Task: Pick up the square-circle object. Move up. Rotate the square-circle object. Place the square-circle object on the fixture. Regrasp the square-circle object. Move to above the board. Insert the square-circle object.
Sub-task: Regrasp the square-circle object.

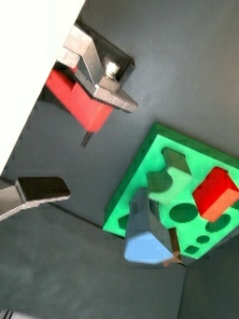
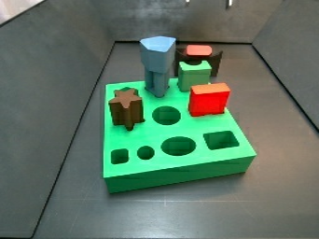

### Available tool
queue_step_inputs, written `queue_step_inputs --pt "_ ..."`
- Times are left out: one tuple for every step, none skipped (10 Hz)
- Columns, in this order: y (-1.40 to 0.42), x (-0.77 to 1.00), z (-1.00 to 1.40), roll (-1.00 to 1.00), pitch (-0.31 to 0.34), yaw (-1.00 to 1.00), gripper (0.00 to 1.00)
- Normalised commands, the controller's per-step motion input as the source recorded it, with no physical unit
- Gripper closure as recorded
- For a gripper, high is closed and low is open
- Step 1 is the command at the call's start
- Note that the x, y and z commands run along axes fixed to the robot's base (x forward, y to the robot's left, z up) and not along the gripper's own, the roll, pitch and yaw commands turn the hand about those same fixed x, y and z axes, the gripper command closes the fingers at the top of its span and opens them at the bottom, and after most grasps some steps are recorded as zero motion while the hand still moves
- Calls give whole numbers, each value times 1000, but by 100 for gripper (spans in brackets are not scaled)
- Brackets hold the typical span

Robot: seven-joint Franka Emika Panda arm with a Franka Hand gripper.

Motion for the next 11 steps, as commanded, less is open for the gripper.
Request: queue_step_inputs --pt "-384 -111 247 1000 26 24 0" --pt "-276 -93 127 1000 23 23 0" --pt "-85 -47 53 1000 23 23 0" --pt "-42 -31 49 1000 24 23 0" --pt "-44 -27 21 1000 21 23 0" --pt "-38 -36 18 1000 18 23 0" --pt "-30 -47 15 1000 11 23 0" --pt "-30 -51 13 1000 7 23 0" --pt "-27 -48 7 1000 -3 24 0" --pt "-23 -47 8 1000 -7 24 0" --pt "-21 -47 12 1000 -16 25 0"
